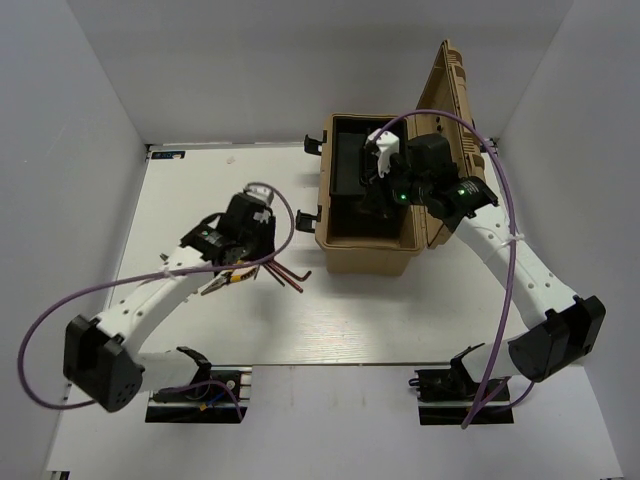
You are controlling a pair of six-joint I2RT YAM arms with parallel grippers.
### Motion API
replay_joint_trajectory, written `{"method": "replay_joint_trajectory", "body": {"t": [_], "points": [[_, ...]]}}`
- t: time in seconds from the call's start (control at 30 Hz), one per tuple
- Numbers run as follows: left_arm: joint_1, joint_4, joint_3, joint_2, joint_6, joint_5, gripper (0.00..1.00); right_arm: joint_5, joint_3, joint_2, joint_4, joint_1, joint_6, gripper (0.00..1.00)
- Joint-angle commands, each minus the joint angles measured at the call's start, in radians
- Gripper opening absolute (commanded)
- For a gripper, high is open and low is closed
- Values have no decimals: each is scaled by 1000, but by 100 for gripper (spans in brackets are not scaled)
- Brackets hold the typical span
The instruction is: Sort the tools into containers
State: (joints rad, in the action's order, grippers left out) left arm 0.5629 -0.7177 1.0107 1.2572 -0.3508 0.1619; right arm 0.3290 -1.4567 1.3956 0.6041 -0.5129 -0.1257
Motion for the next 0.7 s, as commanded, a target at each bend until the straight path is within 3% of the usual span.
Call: {"method": "replay_joint_trajectory", "body": {"t": [0.0,0.03,0.2,0.23,0.33,0.47,0.67], "points": [[15,75,146,-78,29,-85,2,-42,1,-29,-9,2,-18,9],[15,137,170,-61,42,-103,2,-53,-1,-43,-13,4,-18,0],[15,389,314,76,76,-257,0,-249,-22,-27,-30,2,-17,0],[15,434,366,111,76,-289,0,-384,-25,-29,-47,1,-15,0],[15,570,481,270,50,-370,0,-572,-28,-38,-79,2,-9,0],[15,763,598,460,-40,-462,0,-662,15,-69,-130,11,-29,0],[15,824,876,740,-157,-521,0,-667,50,-90,-155,22,-38,0]]}}
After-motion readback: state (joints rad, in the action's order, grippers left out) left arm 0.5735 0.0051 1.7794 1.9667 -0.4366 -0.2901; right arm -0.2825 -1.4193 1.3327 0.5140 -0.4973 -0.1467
